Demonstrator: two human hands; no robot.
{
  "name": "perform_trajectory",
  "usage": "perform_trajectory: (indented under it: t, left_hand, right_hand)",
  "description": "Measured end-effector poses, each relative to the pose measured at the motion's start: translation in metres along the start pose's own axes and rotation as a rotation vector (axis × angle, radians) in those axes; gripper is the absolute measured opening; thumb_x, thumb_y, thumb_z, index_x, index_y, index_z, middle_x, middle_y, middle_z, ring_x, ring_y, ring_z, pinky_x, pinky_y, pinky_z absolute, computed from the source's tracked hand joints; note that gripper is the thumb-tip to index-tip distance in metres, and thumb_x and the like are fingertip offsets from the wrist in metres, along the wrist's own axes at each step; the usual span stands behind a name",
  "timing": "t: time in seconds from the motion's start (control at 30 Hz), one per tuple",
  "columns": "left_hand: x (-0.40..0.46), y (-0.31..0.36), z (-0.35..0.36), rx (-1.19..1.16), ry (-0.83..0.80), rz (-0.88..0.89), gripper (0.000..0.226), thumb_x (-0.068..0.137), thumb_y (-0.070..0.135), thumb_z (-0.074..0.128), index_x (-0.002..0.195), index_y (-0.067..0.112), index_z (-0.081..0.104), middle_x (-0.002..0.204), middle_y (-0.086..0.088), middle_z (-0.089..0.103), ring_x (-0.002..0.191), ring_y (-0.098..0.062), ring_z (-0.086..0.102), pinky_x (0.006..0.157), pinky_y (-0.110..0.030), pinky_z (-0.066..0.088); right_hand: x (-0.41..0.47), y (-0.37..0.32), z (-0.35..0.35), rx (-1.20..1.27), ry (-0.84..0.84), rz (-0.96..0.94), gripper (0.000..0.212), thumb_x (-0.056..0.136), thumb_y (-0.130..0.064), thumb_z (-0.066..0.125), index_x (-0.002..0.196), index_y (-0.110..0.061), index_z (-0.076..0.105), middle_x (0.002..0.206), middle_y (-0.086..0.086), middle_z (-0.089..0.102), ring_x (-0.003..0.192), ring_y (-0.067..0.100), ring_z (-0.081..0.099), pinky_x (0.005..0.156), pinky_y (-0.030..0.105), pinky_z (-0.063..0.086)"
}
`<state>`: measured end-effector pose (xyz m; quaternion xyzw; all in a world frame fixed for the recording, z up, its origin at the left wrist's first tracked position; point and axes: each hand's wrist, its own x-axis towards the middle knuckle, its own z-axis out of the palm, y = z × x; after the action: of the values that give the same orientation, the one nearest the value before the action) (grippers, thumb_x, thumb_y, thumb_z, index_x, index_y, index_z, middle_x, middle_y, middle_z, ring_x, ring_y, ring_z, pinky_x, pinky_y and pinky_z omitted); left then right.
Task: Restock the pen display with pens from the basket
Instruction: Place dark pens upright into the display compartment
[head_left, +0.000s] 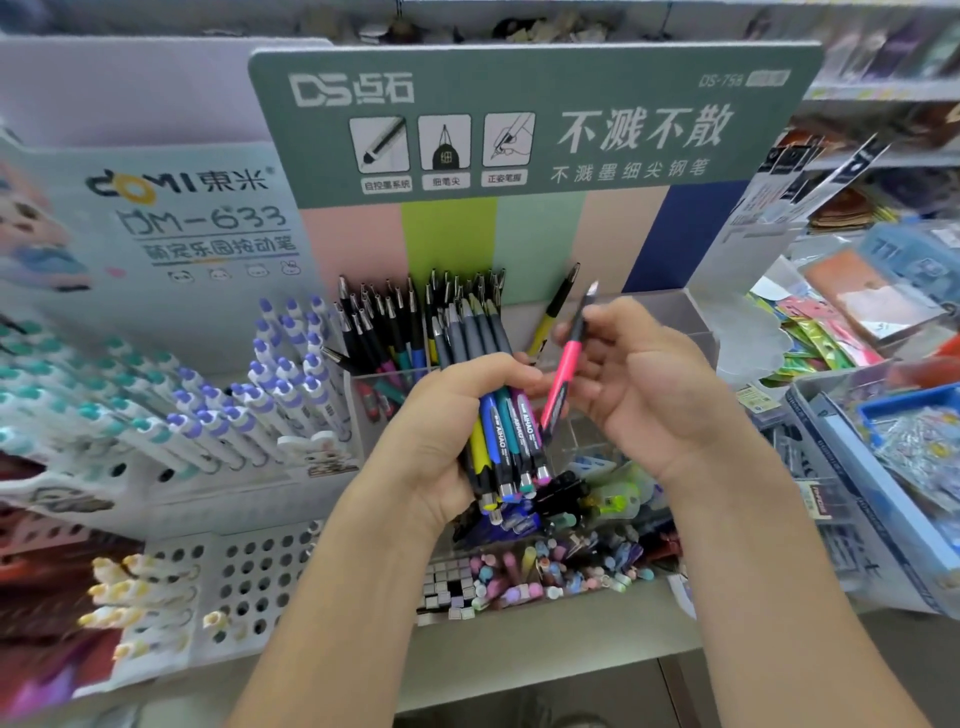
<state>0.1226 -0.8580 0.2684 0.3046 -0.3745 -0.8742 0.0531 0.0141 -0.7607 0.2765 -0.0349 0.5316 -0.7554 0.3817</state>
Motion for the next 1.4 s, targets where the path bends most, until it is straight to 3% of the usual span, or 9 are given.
perform_trajectory:
  t: [0.17,0.33,0.43,0.63,0.77,0.93,1.03,1.13,1.4]
  left_hand:
    - [0.004,0.0,-0.01,-0.029,0.008,0.048,0.011,0.078,0.002,0.068,0.077,0.013,0.069,0.071,-0.006,0.063,0.057,-0.016,0.06,0.057,-0.029,0.051]
    - [0.006,0.0,-0.014,-0.033,-0.017,0.053,0.014,0.071,0.005,0.075,0.065,0.017,0.075,0.073,-0.005,0.064,0.059,-0.015,0.06,0.061,-0.03,0.05]
    - [0.004,-0.001,-0.014,-0.038,0.004,0.051,0.009,0.065,0.01,0.078,0.07,0.016,0.074,0.072,-0.004,0.063,0.058,-0.016,0.06,0.061,-0.03,0.049]
    - [-0.001,-0.004,-0.008,-0.047,0.021,0.047,0.025,0.066,0.01,0.082,0.085,0.01,0.065,0.069,-0.003,0.061,0.056,-0.015,0.059,0.058,-0.029,0.049]
    - [-0.002,-0.004,-0.002,-0.08,-0.017,0.022,0.013,0.07,0.013,0.077,0.059,0.016,0.072,0.068,-0.003,0.061,0.055,-0.014,0.058,0.059,-0.03,0.047]
    - [-0.001,-0.006,0.001,-0.005,-0.014,-0.005,0.01,0.071,0.01,0.081,0.075,0.011,0.071,0.07,-0.004,0.06,0.056,-0.015,0.059,0.059,-0.03,0.049]
    - [-0.003,-0.007,0.008,0.078,0.031,0.01,0.012,0.08,0.008,0.075,0.089,0.003,0.069,0.066,-0.006,0.061,0.052,-0.015,0.061,0.052,-0.025,0.052]
    - [-0.006,-0.005,0.015,0.11,-0.013,0.028,0.005,0.084,0.004,0.07,0.087,0.0,0.07,0.061,-0.007,0.064,0.048,-0.014,0.062,0.046,-0.022,0.049]
    - [-0.008,-0.006,0.018,0.165,-0.025,0.079,0.002,0.082,0.008,0.073,0.081,0.007,0.073,0.064,-0.005,0.069,0.05,-0.014,0.065,0.047,-0.022,0.051]
  right_hand:
    - [0.01,-0.021,-0.015,0.138,0.096,-0.432,0.015,0.102,-0.005,0.049,0.088,-0.009,0.053,0.074,0.006,0.061,0.056,0.011,0.054,0.048,0.019,0.044]
    - [0.037,-0.013,-0.007,-0.612,0.189,-0.581,0.017,0.097,-0.004,0.057,0.091,-0.02,0.056,0.082,0.002,0.066,0.06,0.016,0.067,0.056,0.029,0.055]
    - [0.047,0.003,-0.006,-0.95,0.246,-0.647,0.013,0.089,-0.009,0.069,0.086,-0.021,0.064,0.077,-0.011,0.065,0.063,0.0,0.06,0.063,0.013,0.048]
    - [0.053,0.016,-0.01,-1.075,0.401,-0.753,0.009,0.082,-0.015,0.08,0.088,-0.014,0.074,0.083,-0.006,0.07,0.073,0.006,0.059,0.065,0.002,0.037]
    - [0.052,0.014,-0.01,-1.034,0.429,-0.726,0.018,0.078,-0.016,0.084,0.084,-0.02,0.067,0.079,-0.008,0.067,0.071,0.004,0.06,0.064,0.013,0.044]
    - [0.026,0.003,-0.006,-0.975,0.495,-0.693,0.01,0.085,-0.029,0.078,0.087,-0.022,0.071,0.08,-0.017,0.067,0.072,-0.002,0.059,0.068,0.015,0.048]
    - [-0.002,-0.001,0.003,-0.883,0.312,-0.519,0.017,0.088,-0.038,0.075,0.082,-0.022,0.077,0.072,-0.01,0.072,0.068,-0.001,0.063,0.067,0.021,0.053]
    - [-0.016,0.001,0.007,-0.716,0.1,-0.273,0.017,0.088,-0.029,0.077,0.079,-0.014,0.08,0.067,-0.002,0.074,0.062,0.004,0.066,0.056,0.021,0.052]
    - [-0.013,-0.003,0.008,-0.539,0.165,-0.128,0.016,0.087,-0.013,0.074,0.072,-0.008,0.073,0.062,0.003,0.065,0.058,0.013,0.058,0.052,0.023,0.047]
